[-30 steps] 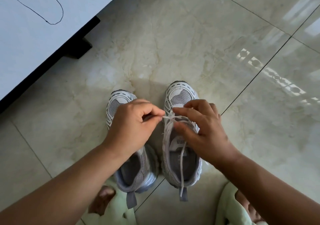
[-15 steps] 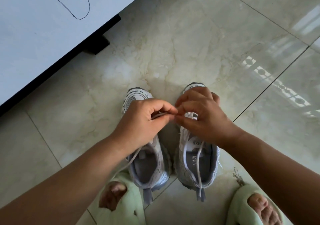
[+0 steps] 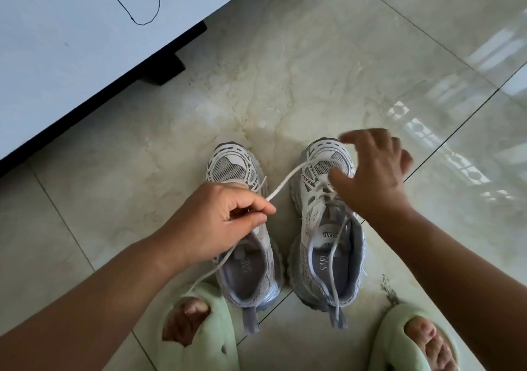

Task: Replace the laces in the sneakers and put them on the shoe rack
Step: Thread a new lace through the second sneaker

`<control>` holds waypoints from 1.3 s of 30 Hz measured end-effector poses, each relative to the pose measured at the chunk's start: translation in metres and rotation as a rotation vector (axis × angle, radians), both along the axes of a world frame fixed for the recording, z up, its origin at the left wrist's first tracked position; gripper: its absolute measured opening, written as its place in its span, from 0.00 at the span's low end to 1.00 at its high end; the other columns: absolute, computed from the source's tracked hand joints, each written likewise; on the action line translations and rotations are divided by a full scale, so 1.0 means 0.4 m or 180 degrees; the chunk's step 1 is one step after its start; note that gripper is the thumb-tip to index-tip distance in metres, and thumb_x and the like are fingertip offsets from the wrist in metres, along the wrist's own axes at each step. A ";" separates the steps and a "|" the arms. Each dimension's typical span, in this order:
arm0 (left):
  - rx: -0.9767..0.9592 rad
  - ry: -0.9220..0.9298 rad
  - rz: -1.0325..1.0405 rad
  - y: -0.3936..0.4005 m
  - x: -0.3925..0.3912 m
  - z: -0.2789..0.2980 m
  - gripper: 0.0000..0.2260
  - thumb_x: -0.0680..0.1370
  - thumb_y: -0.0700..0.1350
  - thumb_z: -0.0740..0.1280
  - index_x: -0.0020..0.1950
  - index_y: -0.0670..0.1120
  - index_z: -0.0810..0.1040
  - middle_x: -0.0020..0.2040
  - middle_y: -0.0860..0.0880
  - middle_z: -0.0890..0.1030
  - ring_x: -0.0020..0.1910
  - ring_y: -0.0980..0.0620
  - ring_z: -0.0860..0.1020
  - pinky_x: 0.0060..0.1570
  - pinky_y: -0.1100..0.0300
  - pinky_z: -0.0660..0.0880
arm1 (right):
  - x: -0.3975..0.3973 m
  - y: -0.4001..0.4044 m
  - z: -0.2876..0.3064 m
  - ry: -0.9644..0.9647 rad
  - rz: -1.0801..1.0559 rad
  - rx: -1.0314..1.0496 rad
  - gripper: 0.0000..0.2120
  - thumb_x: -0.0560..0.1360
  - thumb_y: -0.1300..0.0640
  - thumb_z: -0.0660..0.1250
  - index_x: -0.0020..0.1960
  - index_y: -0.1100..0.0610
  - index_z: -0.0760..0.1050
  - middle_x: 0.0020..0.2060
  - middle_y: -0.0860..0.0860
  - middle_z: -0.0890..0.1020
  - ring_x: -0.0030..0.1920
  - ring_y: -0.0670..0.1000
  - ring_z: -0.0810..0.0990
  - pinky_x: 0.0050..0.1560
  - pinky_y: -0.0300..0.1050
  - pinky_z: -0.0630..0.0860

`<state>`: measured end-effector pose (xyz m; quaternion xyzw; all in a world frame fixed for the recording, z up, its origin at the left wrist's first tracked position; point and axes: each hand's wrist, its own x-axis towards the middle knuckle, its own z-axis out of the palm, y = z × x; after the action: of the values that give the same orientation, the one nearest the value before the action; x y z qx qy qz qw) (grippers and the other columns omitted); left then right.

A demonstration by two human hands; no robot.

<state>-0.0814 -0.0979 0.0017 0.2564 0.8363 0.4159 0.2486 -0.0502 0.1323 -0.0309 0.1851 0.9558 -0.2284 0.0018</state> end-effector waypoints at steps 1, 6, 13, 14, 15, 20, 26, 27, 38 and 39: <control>0.0000 0.0003 -0.0093 0.003 -0.001 0.000 0.09 0.72 0.48 0.68 0.49 0.51 0.84 0.41 0.54 0.83 0.41 0.55 0.81 0.42 0.56 0.77 | 0.005 -0.013 0.007 0.0146 0.0542 -0.0138 0.22 0.66 0.53 0.64 0.61 0.49 0.74 0.57 0.52 0.71 0.60 0.53 0.63 0.57 0.49 0.56; -0.0018 0.0230 -0.0362 0.034 -0.010 -0.014 0.16 0.71 0.37 0.63 0.56 0.47 0.82 0.48 0.51 0.83 0.46 0.58 0.79 0.49 0.63 0.75 | 0.038 -0.062 0.020 0.0298 0.1353 -0.0557 0.16 0.66 0.53 0.65 0.53 0.47 0.79 0.52 0.47 0.74 0.58 0.48 0.64 0.55 0.47 0.57; -0.0276 0.0802 -0.0284 0.075 -0.015 -0.048 0.06 0.70 0.45 0.71 0.43 0.44 0.85 0.43 0.49 0.80 0.35 0.54 0.76 0.38 0.60 0.74 | 0.094 -0.038 0.054 -0.0187 0.0472 -0.0698 0.06 0.69 0.51 0.70 0.35 0.49 0.75 0.43 0.44 0.72 0.52 0.48 0.64 0.46 0.39 0.52; -0.0308 0.0846 -0.0309 0.083 -0.014 -0.052 0.04 0.70 0.43 0.72 0.42 0.43 0.84 0.47 0.48 0.80 0.37 0.54 0.76 0.41 0.60 0.74 | 0.095 -0.040 0.060 -0.0407 0.0349 -0.0764 0.08 0.68 0.47 0.70 0.34 0.48 0.74 0.43 0.44 0.72 0.53 0.48 0.64 0.47 0.41 0.53; -0.0292 0.0864 -0.0334 0.091 -0.012 -0.055 0.03 0.70 0.41 0.72 0.42 0.43 0.84 0.48 0.47 0.81 0.38 0.53 0.77 0.43 0.59 0.75 | 0.094 -0.043 0.063 -0.0603 0.0267 -0.0762 0.10 0.67 0.43 0.69 0.34 0.47 0.73 0.44 0.43 0.72 0.52 0.47 0.63 0.48 0.42 0.53; -0.0164 0.0827 -0.0482 0.123 -0.001 -0.065 0.08 0.72 0.40 0.72 0.50 0.43 0.84 0.36 0.51 0.78 0.36 0.52 0.78 0.40 0.62 0.72 | 0.091 -0.048 0.061 -0.1109 0.0198 -0.0663 0.09 0.68 0.45 0.68 0.34 0.45 0.71 0.46 0.45 0.70 0.54 0.48 0.61 0.52 0.47 0.57; -0.0299 0.0980 -0.0549 0.145 0.011 -0.062 0.07 0.73 0.45 0.68 0.45 0.45 0.84 0.35 0.51 0.76 0.32 0.51 0.77 0.33 0.63 0.71 | 0.105 -0.034 0.055 -0.1008 0.0166 -0.0981 0.06 0.70 0.50 0.69 0.40 0.44 0.72 0.51 0.46 0.71 0.57 0.48 0.62 0.51 0.44 0.52; -0.0360 0.1031 -0.0595 0.150 0.014 -0.061 0.08 0.72 0.47 0.67 0.43 0.45 0.84 0.34 0.51 0.76 0.31 0.50 0.77 0.31 0.62 0.71 | 0.105 -0.034 0.053 -0.0989 0.0159 -0.1021 0.06 0.70 0.50 0.70 0.40 0.44 0.72 0.51 0.46 0.72 0.57 0.48 0.62 0.51 0.43 0.52; -0.0593 0.1203 -0.0438 0.175 0.042 -0.061 0.09 0.71 0.48 0.65 0.38 0.44 0.82 0.34 0.51 0.77 0.31 0.49 0.76 0.28 0.55 0.75 | 0.122 -0.015 0.040 -0.0682 -0.0001 -0.2020 0.04 0.68 0.51 0.71 0.38 0.44 0.77 0.46 0.43 0.73 0.56 0.47 0.66 0.62 0.52 0.64; -0.0590 0.1225 -0.0446 0.176 0.042 -0.063 0.09 0.71 0.48 0.65 0.38 0.44 0.82 0.33 0.51 0.77 0.31 0.50 0.76 0.28 0.56 0.75 | 0.125 -0.010 0.037 -0.0634 -0.0029 -0.2157 0.05 0.69 0.56 0.70 0.40 0.45 0.79 0.46 0.43 0.74 0.56 0.47 0.66 0.62 0.52 0.64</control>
<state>-0.0647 -0.0276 -0.0235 0.3645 0.8831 0.2625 0.1353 0.0000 0.1282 -0.0161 0.1996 0.8200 -0.5135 0.1553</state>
